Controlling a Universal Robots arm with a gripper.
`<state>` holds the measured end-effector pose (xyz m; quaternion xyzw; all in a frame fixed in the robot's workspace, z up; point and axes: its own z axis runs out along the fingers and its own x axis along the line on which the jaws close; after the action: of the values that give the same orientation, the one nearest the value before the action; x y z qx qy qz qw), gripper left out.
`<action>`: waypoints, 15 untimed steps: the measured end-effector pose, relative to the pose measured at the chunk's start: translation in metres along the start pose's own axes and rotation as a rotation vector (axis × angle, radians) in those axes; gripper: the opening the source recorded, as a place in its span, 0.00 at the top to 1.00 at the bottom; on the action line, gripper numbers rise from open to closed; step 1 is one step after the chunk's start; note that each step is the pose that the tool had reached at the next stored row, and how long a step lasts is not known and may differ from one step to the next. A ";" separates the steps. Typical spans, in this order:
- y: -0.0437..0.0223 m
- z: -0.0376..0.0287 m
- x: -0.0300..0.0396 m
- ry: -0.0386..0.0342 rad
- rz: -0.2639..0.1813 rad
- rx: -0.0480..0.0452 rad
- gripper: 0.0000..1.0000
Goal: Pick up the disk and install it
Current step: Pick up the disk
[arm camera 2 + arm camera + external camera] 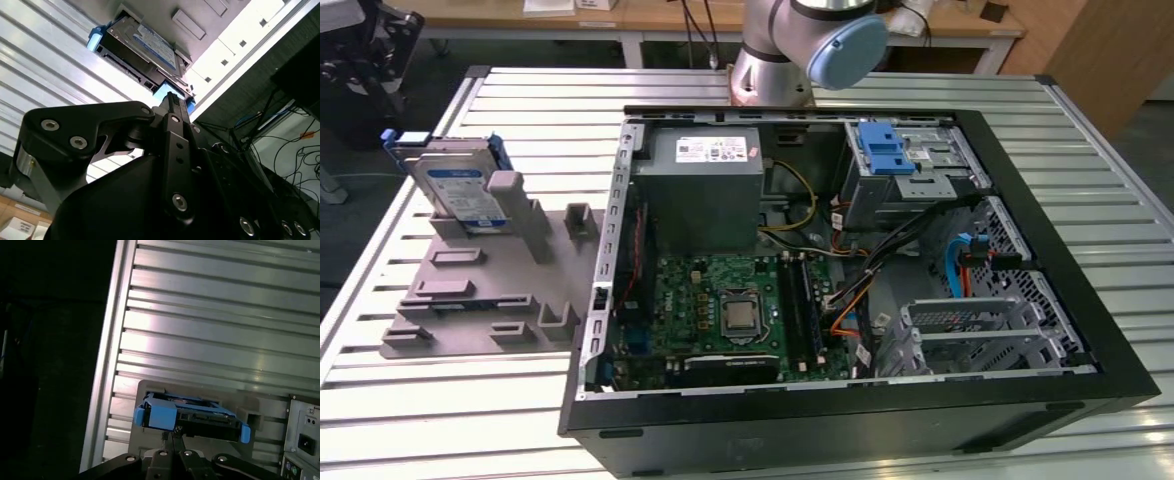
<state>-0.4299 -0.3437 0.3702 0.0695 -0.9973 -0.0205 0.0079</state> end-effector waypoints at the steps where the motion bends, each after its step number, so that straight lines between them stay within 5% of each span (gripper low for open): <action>1: 0.0000 0.0000 0.0000 0.0003 -0.008 0.0001 0.89; 15: 0.0000 0.0000 0.0000 0.0050 -0.119 0.0016 0.89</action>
<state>-0.4299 -0.3437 0.3702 0.1290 -0.9914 -0.0199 0.0091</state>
